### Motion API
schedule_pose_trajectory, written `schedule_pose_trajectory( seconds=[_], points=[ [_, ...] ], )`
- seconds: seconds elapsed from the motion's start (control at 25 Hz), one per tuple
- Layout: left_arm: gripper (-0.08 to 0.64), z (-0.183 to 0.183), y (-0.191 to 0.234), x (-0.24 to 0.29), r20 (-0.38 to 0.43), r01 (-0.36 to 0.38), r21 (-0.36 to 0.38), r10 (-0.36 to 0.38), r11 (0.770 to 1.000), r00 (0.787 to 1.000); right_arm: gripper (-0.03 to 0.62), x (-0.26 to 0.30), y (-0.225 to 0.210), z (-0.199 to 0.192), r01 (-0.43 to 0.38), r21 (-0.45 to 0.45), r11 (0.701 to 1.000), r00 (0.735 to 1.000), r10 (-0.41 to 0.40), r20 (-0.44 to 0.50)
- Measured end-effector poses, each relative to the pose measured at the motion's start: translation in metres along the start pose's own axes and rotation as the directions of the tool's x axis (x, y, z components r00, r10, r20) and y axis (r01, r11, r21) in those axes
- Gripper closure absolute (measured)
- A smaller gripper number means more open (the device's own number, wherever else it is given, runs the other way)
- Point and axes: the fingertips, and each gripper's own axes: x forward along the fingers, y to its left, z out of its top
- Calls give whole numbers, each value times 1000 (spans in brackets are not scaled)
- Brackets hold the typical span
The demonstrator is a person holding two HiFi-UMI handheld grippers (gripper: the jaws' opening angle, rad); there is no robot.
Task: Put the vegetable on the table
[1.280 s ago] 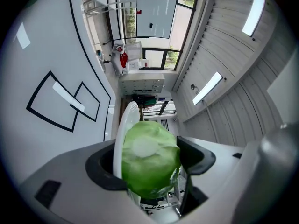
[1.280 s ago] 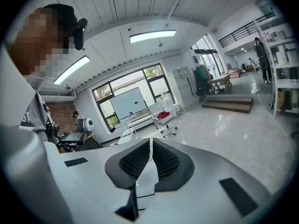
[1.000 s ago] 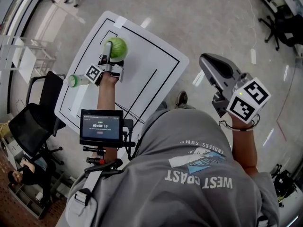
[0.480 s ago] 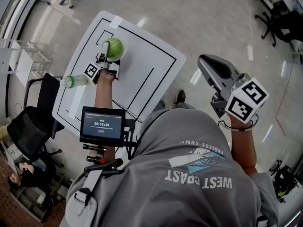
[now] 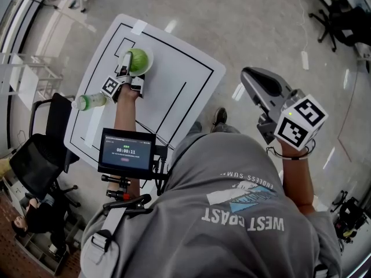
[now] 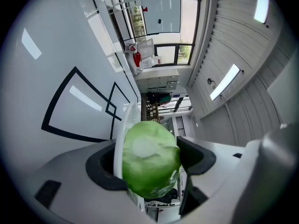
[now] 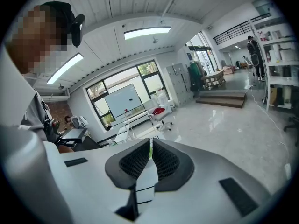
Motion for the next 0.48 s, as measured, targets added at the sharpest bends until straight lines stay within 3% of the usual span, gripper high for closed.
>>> schedule_pose_trajectory(
  seconds=[0.24, 0.48],
  points=[
    [227, 6, 16, -2, -18, -31, 45, 32, 998, 999, 581, 4, 2, -3, 0, 7, 1000, 1000, 0, -16],
    [227, 5, 10, -3, -11, -28, 12, 28, 1000, 1000, 581, 9, 0, -5, -4, 13, 1000, 999, 4, -33]
  ],
)
